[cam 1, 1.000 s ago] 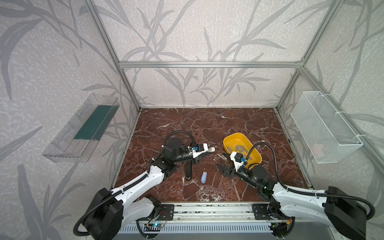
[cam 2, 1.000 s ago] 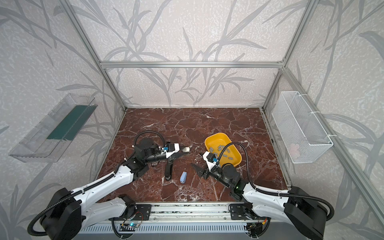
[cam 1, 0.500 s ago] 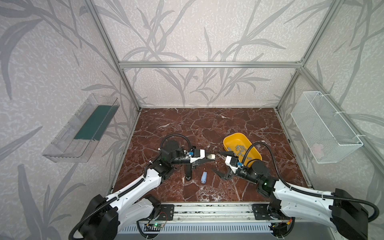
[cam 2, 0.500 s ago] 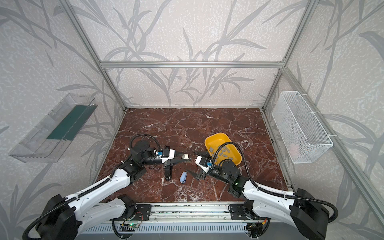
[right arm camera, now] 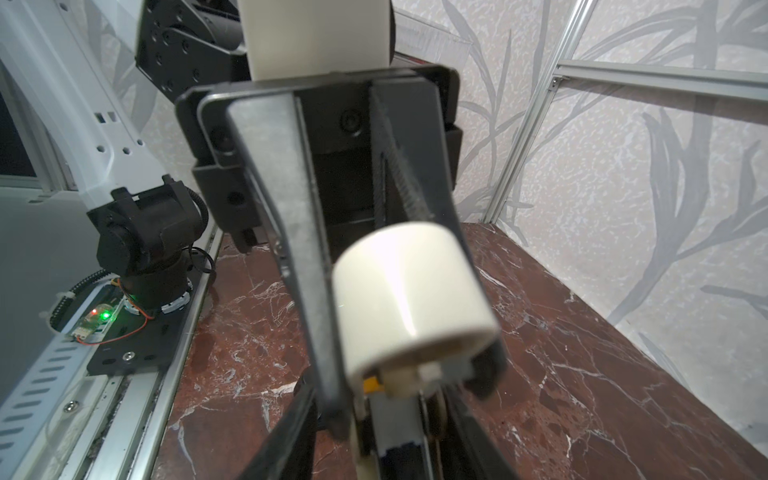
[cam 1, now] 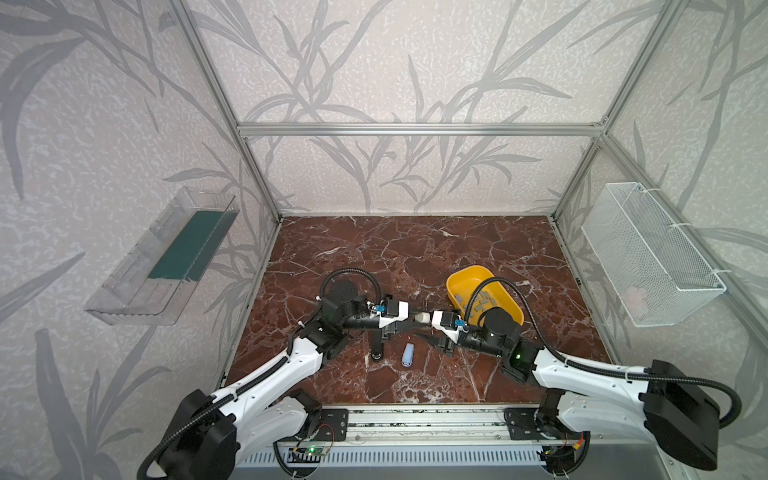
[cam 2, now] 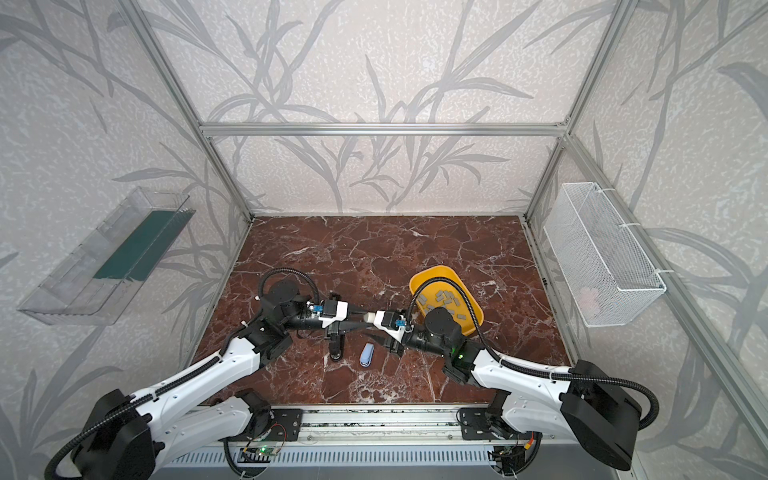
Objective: Load the staples into the stapler
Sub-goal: 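Close the right gripper on the cream stapler held by the left gripper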
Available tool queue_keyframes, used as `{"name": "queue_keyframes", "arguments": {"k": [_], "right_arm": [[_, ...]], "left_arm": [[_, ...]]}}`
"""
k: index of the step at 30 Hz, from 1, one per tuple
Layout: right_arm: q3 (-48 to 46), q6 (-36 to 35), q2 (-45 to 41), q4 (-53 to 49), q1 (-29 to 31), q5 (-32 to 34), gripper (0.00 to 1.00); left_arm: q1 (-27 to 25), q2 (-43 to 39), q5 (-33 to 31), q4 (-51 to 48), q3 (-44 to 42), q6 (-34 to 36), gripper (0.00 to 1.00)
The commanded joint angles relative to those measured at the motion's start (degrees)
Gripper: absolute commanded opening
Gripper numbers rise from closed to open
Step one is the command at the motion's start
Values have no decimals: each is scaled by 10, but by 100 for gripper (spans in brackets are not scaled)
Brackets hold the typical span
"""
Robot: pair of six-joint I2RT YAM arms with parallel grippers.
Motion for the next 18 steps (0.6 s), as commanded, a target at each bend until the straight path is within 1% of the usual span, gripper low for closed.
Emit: {"name": "queue_keyframes", "arguments": {"k": [1, 6, 7, 8, 9, 10, 15, 16, 18], "right_arm": [[15, 8, 8, 22, 2, -20, 37], [8, 19, 19, 47, 1, -21, 35], [9, 21, 20, 49, 2, -24, 37], [8, 25, 21, 52, 2, -26, 44], [8, 27, 21, 56, 2, -27, 47], [8, 29, 21, 58, 2, -27, 48], [4, 34, 18, 65, 2, -30, 48], [4, 35, 18, 65, 2, -30, 47], [4, 35, 19, 63, 1, -24, 38]], "left_arm": [[-1, -2, 17, 8, 6, -3, 0], [-1, 4, 16, 13, 7, -4, 0], [-1, 6, 16, 14, 7, -4, 0], [-1, 7, 17, 16, 7, -4, 0], [-1, 8, 17, 18, 7, -4, 0], [-1, 10, 18, 19, 7, -4, 0], [-1, 16, 18, 29, 4, -6, 0], [0, 16, 17, 32, 4, -6, 0], [-1, 16, 14, 35, 2, -7, 0]]}}
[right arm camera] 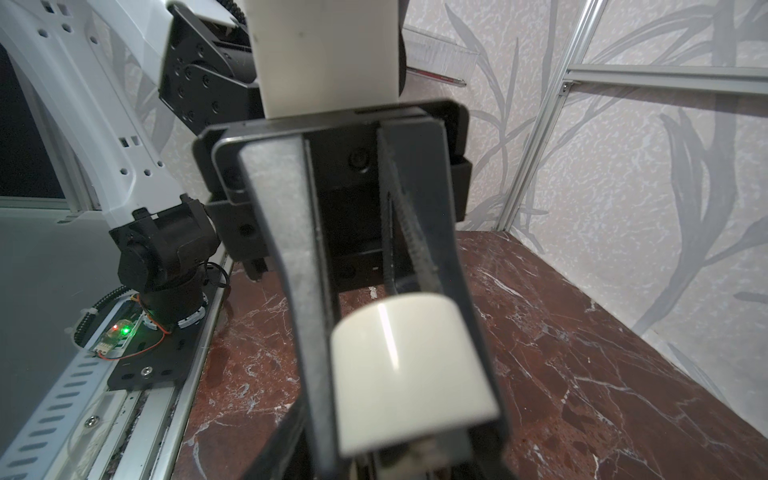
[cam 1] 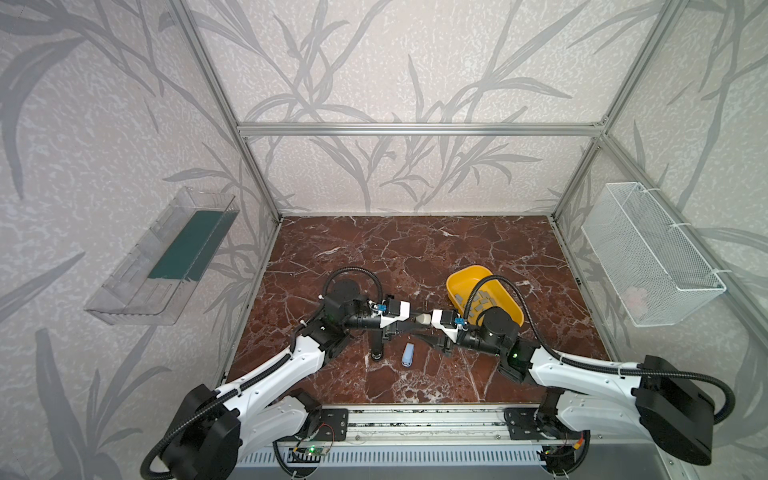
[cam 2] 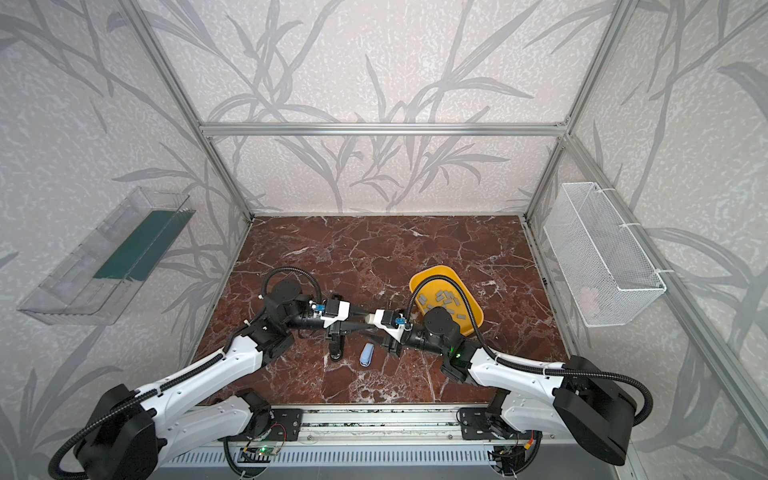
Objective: Load the staples into the stapler
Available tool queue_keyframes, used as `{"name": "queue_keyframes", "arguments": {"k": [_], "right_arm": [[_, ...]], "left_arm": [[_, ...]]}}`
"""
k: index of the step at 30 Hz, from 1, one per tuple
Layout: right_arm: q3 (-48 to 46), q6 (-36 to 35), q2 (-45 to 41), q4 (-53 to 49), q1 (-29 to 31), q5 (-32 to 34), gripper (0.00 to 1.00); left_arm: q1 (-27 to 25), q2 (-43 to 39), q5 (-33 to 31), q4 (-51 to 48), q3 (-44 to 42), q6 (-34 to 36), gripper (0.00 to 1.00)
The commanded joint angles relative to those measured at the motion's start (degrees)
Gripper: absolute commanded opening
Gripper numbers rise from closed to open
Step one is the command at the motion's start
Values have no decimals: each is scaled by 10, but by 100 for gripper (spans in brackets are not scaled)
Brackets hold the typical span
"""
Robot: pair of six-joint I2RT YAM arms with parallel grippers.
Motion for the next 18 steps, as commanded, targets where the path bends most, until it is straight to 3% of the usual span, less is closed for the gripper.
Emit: {"name": "queue_keyframes", "arguments": {"k": [1, 3, 6, 10, 13, 15, 18], "right_arm": [[4, 8, -1, 22, 2, -4, 34], [4, 11, 1, 20, 2, 6, 27], [2, 21, 3, 16, 2, 34, 22], [-9, 50, 12, 24, 3, 68, 20], [-7, 80, 16, -2, 4, 103, 20], [-5, 98, 15, -26, 4, 137, 18], [3, 130, 11, -100, 4, 209, 17]], "left_arm": [[0, 0, 2, 30, 1, -3, 0], [0, -1, -14, 34, -3, -4, 2], [0, -6, -57, 63, -18, -17, 29], [1, -25, -114, 107, -43, -42, 52], [2, -51, -173, 91, -50, -57, 68], [2, -77, -228, 64, -58, -58, 87], [4, -128, -336, 43, -88, -59, 93]]}}
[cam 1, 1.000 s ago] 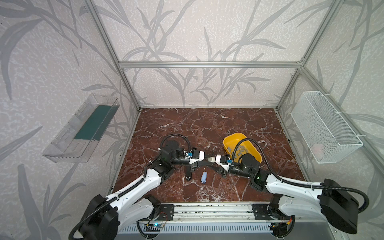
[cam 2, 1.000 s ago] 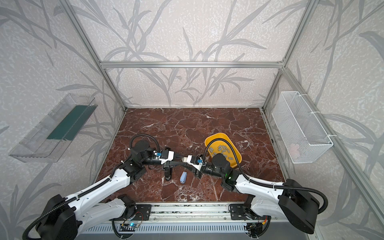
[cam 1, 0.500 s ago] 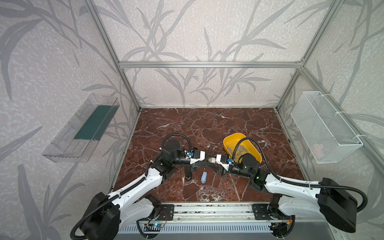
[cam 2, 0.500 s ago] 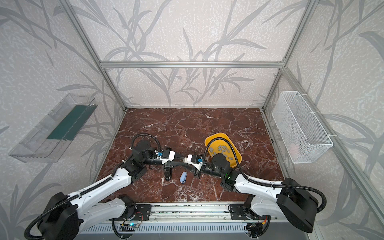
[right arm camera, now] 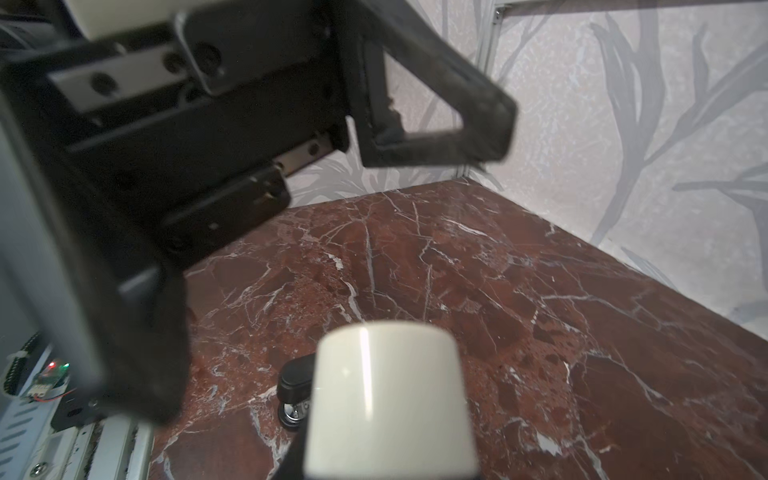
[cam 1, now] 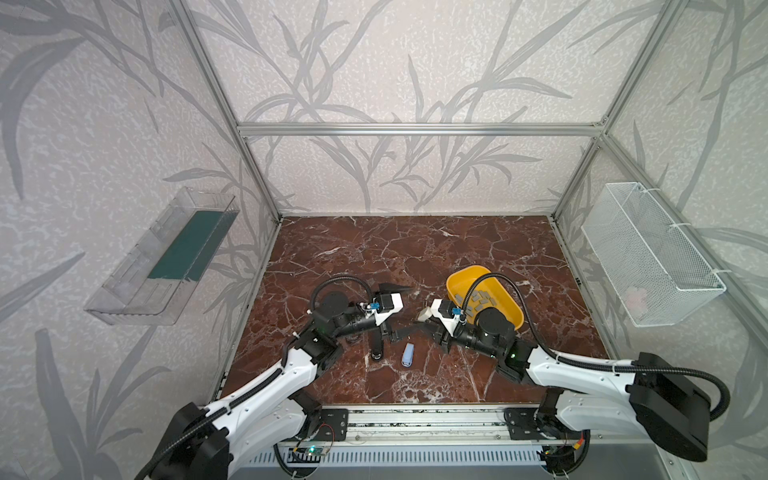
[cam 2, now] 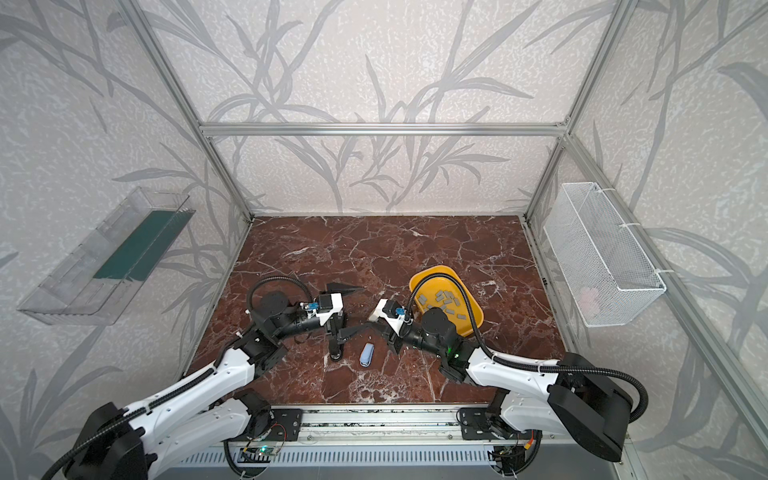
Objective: Load the staples into the stapler
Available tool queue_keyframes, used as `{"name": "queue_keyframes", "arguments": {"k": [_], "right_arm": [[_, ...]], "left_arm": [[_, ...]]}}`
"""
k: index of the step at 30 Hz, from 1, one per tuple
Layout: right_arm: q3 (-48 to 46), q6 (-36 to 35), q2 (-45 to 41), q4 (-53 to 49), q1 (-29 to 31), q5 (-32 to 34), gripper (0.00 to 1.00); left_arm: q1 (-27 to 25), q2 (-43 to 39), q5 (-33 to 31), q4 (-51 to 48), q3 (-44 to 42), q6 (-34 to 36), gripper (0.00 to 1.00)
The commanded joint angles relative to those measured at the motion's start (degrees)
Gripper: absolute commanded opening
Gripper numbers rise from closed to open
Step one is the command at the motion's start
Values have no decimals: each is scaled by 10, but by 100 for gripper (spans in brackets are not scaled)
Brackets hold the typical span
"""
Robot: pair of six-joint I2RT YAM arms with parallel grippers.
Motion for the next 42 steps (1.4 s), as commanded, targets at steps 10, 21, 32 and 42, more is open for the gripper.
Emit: {"name": "queue_keyframes", "arguments": {"k": [10, 21, 32, 42], "right_arm": [[152, 127, 137, -289, 0, 238, 16], [251, 188, 268, -382, -18, 233, 12], [280, 178, 325, -414, -47, 221, 13], [284, 178, 317, -414, -62, 202, 55]], "left_arm": [[6, -189, -425, -133, -83, -15, 94], [6, -217, -584, -111, -108, -106, 99], [6, -183, -436, -103, -105, -30, 99], [5, -127, -247, -113, -90, 72, 90]]}}
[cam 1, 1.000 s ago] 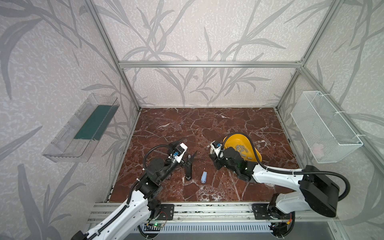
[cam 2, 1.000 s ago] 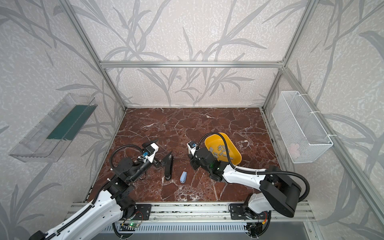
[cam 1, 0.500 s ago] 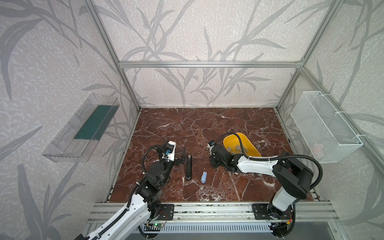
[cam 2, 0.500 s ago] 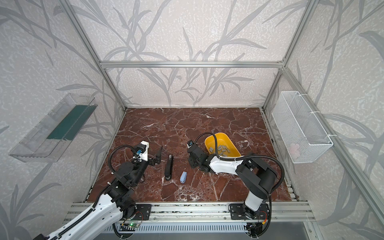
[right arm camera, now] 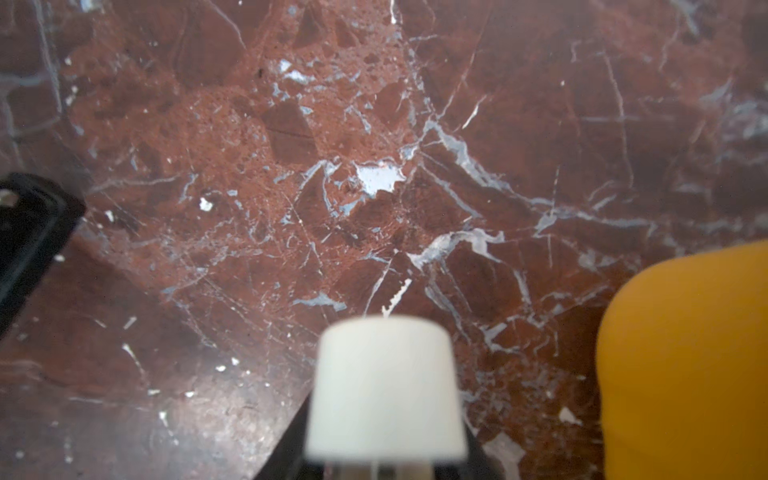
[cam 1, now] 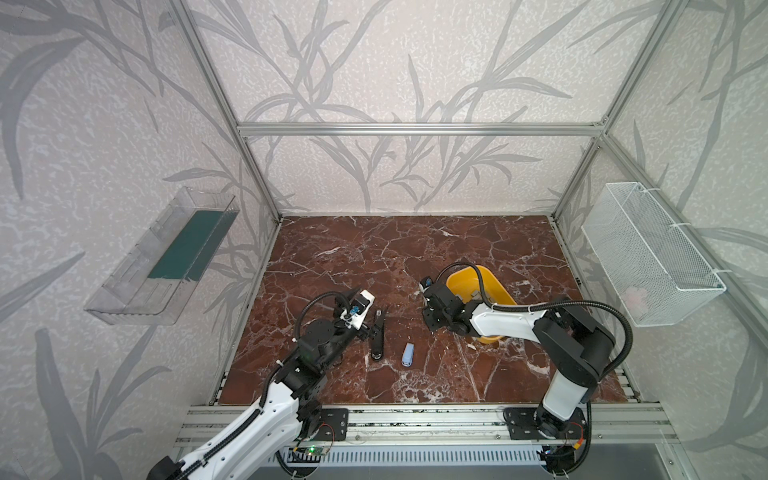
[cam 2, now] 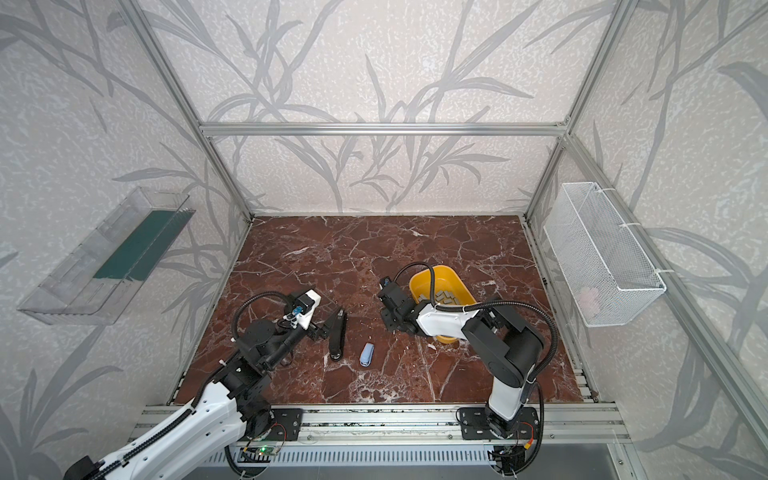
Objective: Load the staples into the stapler
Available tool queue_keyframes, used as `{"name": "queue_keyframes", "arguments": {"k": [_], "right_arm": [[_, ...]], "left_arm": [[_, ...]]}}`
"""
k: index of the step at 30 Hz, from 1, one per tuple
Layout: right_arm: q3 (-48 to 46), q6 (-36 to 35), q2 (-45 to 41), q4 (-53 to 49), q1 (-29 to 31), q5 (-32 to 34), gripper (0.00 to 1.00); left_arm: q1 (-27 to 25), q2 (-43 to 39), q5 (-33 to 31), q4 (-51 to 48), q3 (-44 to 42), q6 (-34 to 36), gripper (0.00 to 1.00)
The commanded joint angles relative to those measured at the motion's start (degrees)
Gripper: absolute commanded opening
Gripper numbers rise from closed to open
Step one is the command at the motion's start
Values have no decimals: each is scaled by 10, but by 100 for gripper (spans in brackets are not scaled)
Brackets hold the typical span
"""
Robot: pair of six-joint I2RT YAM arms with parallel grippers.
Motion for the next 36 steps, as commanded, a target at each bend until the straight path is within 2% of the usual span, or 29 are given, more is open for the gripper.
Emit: {"name": "queue_keyframes", "arguments": {"k": [1, 3, 5, 7, 8, 10, 12, 14, 16, 17, 19, 21, 23, 26, 27, 28, 31, 33, 36], "right_arm": [[7, -3, -12, -3, -2, -6, 61], [8, -3, -24, -2, -2, -3, 67], [8, -2, -50, -8, -2, -3, 71], [-1, 4, -82, 2, -2, -6, 73], [-10, 7, -102, 18, -2, -8, 73], [-17, 31, -139, 40, -5, 0, 75], [-42, 63, -168, 124, -21, -13, 83], [-52, 115, -173, 178, -56, -37, 84], [-54, 159, -162, 212, -88, -23, 83], [-53, 169, -148, 237, -100, -14, 83], [-46, 186, -118, 273, -122, -31, 83], [-45, 188, -89, 321, -138, -62, 81], [-50, 184, -67, 367, -143, -58, 82], [-43, 165, -39, 411, -144, -63, 84], [-40, 150, -16, 447, -143, -70, 84], [-36, 136, -5, 465, -143, -78, 84], [-33, 76, 29, 514, -135, -83, 86], [-47, 63, 51, 561, -131, -85, 89], [-74, 66, 85, 657, -127, -109, 93]], "left_arm": [[0, 43, 104, 1, 40, 71, 90], [1, 86, 129, -38, 103, 98, 91], [1, 129, 177, -138, 193, 157, 92], [0, 167, 245, -268, 286, 255, 92], [2, 179, 281, -349, 330, 328, 91], [2, 193, 302, -439, 384, 410, 92], [5, 210, 278, -456, 430, 430, 92], [6, 238, 253, -462, 471, 411, 91], [8, 270, 270, -501, 513, 425, 90], [9, 288, 257, -525, 538, 434, 90], [9, 320, 199, -609, 595, 458, 85], [11, 332, 111, -710, 642, 506, 77], [31, 307, 34, -729, 628, 533, 76], [78, 235, 8, -728, 567, 571, 81], [82, 200, 0, -690, 526, 582, 85], [82, 168, 2, -658, 491, 591, 88], [81, 115, 83, -635, 467, 561, 89], [81, 119, 109, -624, 473, 548, 88], [87, 148, 100, -625, 488, 538, 85]]}}
